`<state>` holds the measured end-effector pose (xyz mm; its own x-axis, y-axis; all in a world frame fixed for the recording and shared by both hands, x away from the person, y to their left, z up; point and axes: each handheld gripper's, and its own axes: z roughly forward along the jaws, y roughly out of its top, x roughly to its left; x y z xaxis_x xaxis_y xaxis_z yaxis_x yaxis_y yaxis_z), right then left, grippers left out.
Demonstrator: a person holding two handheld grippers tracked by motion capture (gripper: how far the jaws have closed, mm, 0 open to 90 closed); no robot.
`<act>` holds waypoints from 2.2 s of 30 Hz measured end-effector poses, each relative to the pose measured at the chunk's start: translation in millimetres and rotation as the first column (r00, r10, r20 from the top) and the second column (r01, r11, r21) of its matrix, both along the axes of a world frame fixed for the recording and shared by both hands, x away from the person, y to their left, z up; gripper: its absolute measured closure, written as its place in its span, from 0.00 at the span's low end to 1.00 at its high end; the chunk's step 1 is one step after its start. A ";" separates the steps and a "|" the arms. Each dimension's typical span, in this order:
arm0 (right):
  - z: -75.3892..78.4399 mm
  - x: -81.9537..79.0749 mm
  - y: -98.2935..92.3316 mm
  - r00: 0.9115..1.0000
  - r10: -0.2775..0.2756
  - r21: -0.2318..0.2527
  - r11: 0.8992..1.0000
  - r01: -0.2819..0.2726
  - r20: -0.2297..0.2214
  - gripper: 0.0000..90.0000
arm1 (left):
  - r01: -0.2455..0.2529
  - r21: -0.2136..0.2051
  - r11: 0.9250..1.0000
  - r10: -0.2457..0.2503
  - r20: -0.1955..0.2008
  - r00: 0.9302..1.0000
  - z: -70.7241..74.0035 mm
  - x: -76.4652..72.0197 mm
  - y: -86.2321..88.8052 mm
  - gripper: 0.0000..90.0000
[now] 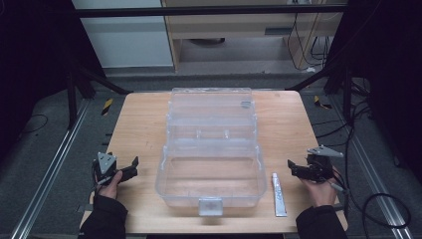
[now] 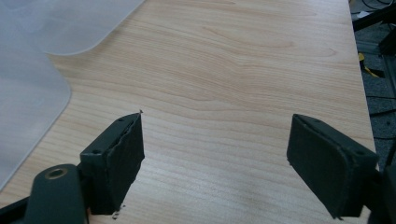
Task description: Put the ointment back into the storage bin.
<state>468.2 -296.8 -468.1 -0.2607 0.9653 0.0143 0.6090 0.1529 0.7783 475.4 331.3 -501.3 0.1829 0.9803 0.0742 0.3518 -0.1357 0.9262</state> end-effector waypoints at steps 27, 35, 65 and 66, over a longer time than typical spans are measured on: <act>51.4 -12.6 35.5 0.980 0.084 -0.031 0.995 -0.091 -0.179 0.32 | -0.003 0.008 1.000 0.003 0.004 1.000 0.0 -0.4 -0.5 0.02; 71.1 -17.5 46.7 0.974 0.096 -0.051 0.993 -0.109 -0.206 0.31 | -0.002 0.008 1.000 0.002 0.004 1.000 0.0 -0.4 -0.5 0.02; 59.3 -9.6 79.0 0.881 0.073 -0.112 0.984 -0.140 -0.468 0.41 | -0.003 0.002 1.000 0.003 0.004 1.000 0.0 -0.3 -0.1 0.02; 57.6 -9.3 79.3 0.878 0.072 -0.111 0.984 -0.141 -0.474 0.42 | -0.002 0.002 1.000 0.002 0.005 1.000 0.0 -0.3 0.0 0.02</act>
